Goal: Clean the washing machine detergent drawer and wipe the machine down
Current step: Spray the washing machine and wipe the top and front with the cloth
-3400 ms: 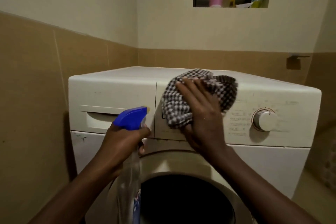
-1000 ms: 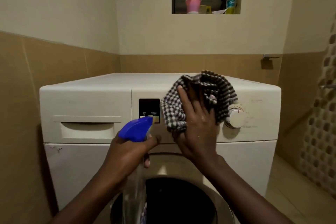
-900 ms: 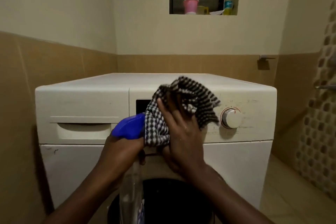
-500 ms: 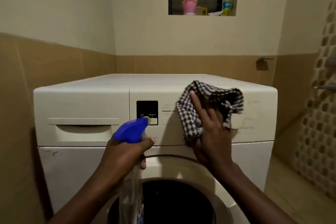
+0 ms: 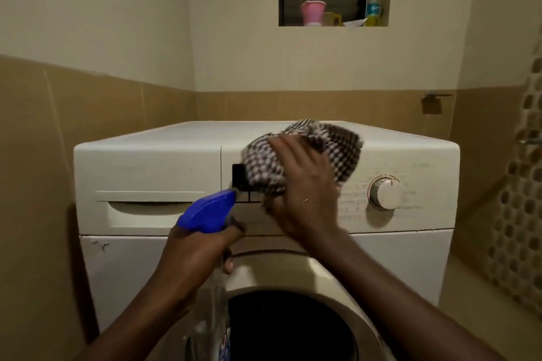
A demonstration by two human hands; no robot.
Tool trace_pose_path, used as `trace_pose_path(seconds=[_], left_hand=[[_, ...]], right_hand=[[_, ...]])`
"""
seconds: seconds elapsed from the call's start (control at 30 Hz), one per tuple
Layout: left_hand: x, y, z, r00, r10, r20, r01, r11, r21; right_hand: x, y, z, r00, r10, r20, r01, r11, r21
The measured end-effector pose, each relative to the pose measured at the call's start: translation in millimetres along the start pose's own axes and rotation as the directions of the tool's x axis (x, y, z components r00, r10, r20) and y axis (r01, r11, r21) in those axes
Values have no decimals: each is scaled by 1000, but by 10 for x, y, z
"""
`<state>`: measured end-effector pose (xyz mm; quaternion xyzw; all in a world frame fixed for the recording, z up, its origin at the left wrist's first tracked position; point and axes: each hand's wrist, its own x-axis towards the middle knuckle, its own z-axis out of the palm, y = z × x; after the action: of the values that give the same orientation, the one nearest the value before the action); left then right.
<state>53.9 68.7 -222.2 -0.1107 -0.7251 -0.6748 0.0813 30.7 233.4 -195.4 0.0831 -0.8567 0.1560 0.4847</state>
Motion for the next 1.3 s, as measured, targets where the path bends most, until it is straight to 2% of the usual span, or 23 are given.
trace_pose_path(seconds=[0.07,0.13,0.2,0.3,0.37,0.43,0.53,0.6,0.7,0.87,0.97,1.03,1.17,1.3], left_hand=[[12,9,41,1000,29,-8,-29,1000,3],[19,13,72,999,38,-3,-38,999,-7],[36,17,82,999,14,28,-14,1000,-13],[39,8,89,998,-25,54,27,999,-22],[30,-3,85,999,-33,36,34,999,-23],[25,-38,83,999,-44,30,45,999,-22],[17,-55,70,998,-64,29,64,998,-29],[18,-52,72,998,-59,34,60,998,-30],[34,-61,109,997,-69,23,70,997,-26],[14,-40,222,989,-149,19,150,983,-109],[-37,-33,271,994,-111,12,111,992,-62],[-83,-18,283,995,-97,40,99,994,-48],[-126,11,359,989,-119,83,121,993,-12],[-135,34,536,990,-85,115,86,996,-5]], right_hand=[[-104,-61,101,992,-111,55,111,994,-8],[-103,32,50,988,-146,52,147,989,-18],[-55,230,-87,996,-91,-17,90,995,-40],[-108,507,-202,985,65,-162,-62,998,22],[-286,545,-159,980,82,-180,-65,993,96],[-581,495,-38,991,57,-120,-37,986,161],[-902,477,57,997,-77,-9,77,995,61],[-828,479,52,996,-85,-26,85,996,23],[-646,393,94,997,-80,-11,81,995,59],[-970,300,290,970,-236,57,235,972,29],[-1046,414,233,957,-276,85,277,961,-2],[-1084,582,111,977,-208,57,210,977,-34],[-1274,894,-57,995,90,-34,-88,995,41],[-1429,935,-65,999,24,46,-24,1000,5]])
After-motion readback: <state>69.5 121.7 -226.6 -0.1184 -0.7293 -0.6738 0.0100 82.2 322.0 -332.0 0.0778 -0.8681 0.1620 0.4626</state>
